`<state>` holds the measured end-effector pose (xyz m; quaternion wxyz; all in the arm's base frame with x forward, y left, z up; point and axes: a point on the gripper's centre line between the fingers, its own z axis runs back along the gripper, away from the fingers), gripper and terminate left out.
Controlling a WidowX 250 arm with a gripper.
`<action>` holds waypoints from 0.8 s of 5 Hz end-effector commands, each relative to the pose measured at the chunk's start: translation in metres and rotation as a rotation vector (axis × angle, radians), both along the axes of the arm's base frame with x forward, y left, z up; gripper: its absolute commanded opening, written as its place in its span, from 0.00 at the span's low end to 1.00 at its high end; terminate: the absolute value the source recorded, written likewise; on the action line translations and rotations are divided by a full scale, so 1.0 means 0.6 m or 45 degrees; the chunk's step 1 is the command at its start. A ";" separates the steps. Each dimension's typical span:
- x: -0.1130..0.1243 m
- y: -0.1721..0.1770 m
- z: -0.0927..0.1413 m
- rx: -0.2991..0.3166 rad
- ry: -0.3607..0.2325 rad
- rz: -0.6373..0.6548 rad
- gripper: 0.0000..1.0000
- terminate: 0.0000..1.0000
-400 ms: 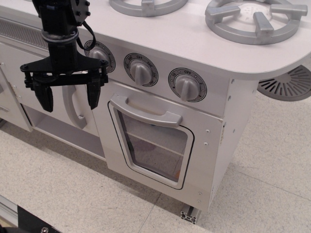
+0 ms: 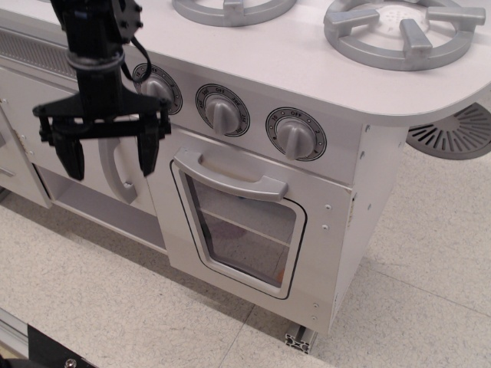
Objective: Open oven
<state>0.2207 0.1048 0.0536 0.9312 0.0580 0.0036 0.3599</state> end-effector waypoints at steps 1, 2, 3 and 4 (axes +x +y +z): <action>0.027 0.023 -0.040 -0.126 -0.186 0.478 1.00 0.00; 0.041 0.033 -0.058 -0.125 -0.289 0.609 1.00 0.00; 0.060 0.022 -0.073 -0.265 -0.325 0.643 1.00 0.00; 0.066 0.003 -0.073 -0.381 -0.361 0.630 1.00 0.00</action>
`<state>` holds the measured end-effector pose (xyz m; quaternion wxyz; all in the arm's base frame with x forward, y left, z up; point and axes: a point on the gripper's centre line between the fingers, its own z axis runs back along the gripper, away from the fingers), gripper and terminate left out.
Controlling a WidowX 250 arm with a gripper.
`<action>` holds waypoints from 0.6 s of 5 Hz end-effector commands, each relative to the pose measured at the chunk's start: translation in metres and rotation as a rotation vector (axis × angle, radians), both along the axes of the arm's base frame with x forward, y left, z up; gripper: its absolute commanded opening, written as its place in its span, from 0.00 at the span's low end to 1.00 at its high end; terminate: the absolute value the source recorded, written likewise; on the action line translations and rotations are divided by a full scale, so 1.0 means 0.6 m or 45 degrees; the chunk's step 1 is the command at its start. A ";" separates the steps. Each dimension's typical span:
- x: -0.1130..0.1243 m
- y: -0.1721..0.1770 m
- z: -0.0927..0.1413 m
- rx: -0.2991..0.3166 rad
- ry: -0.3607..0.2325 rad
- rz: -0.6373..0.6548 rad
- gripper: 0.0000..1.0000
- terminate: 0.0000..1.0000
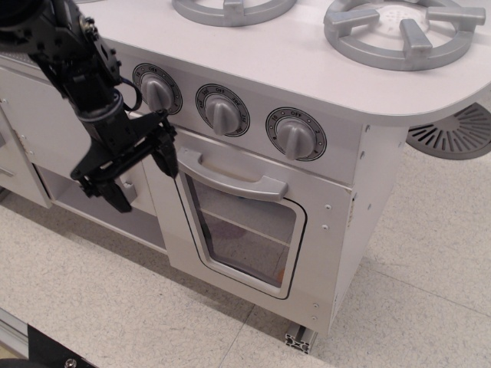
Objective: Open oven
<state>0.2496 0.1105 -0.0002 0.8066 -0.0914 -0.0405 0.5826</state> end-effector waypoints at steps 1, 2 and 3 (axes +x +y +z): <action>0.022 -0.022 0.020 -0.139 -0.151 0.045 1.00 0.00; 0.033 -0.033 0.024 -0.205 -0.154 0.123 1.00 0.00; 0.050 -0.040 0.005 -0.183 -0.129 0.146 1.00 0.00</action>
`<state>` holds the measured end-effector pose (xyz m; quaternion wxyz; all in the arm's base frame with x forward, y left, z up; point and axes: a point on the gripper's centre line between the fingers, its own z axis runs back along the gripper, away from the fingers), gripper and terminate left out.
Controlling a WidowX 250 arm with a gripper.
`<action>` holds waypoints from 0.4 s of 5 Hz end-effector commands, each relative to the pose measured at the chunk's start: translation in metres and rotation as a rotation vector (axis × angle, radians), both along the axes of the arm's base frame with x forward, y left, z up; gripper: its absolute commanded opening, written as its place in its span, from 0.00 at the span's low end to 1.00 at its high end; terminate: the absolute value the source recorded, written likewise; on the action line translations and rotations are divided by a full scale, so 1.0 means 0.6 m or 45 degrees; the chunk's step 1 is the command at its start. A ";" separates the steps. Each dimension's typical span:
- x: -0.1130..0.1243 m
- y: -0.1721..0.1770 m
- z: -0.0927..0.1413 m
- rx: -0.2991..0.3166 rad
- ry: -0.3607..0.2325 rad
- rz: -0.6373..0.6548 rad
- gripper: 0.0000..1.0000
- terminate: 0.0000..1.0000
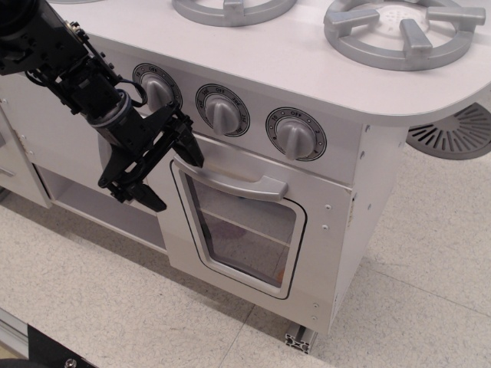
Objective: Open oven
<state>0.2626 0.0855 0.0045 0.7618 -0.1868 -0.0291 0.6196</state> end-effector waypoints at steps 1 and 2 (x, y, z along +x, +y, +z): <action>0.039 -0.006 -0.020 0.057 -0.013 0.034 1.00 0.00; 0.044 -0.014 -0.034 0.041 -0.005 0.016 1.00 0.00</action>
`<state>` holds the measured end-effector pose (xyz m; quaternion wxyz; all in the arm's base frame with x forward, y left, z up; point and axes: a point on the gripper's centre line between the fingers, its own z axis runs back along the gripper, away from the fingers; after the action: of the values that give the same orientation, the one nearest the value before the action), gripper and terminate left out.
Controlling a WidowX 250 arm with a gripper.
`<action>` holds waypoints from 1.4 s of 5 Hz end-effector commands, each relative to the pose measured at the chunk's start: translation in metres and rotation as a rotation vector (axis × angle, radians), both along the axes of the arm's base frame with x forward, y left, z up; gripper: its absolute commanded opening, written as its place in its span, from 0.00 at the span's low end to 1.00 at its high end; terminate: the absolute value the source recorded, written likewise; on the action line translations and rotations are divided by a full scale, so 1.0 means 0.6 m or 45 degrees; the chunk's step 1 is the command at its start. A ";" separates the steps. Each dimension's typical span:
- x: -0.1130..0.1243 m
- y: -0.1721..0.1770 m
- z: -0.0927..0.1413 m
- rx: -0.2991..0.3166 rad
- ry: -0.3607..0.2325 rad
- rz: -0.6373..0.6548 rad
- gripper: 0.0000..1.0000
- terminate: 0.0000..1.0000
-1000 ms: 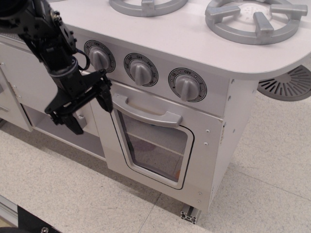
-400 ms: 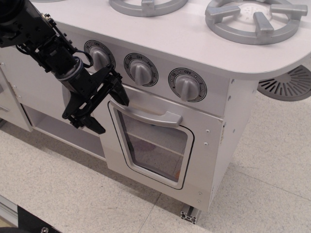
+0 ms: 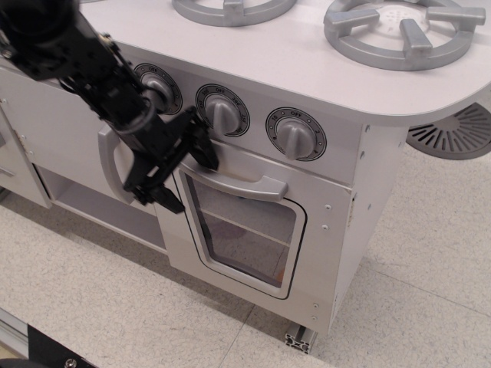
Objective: Open oven
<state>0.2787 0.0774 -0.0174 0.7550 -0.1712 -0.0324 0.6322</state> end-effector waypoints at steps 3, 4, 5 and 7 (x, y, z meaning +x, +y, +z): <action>-0.045 0.037 0.051 0.017 0.072 -0.075 1.00 0.00; -0.071 0.046 0.069 0.050 0.140 -0.138 1.00 0.00; -0.089 0.054 0.085 0.113 0.194 -0.208 1.00 0.00; -0.058 0.089 0.126 0.523 0.122 -0.308 1.00 0.00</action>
<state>0.2352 0.1296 0.0423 0.8515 0.0168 -0.0823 0.5176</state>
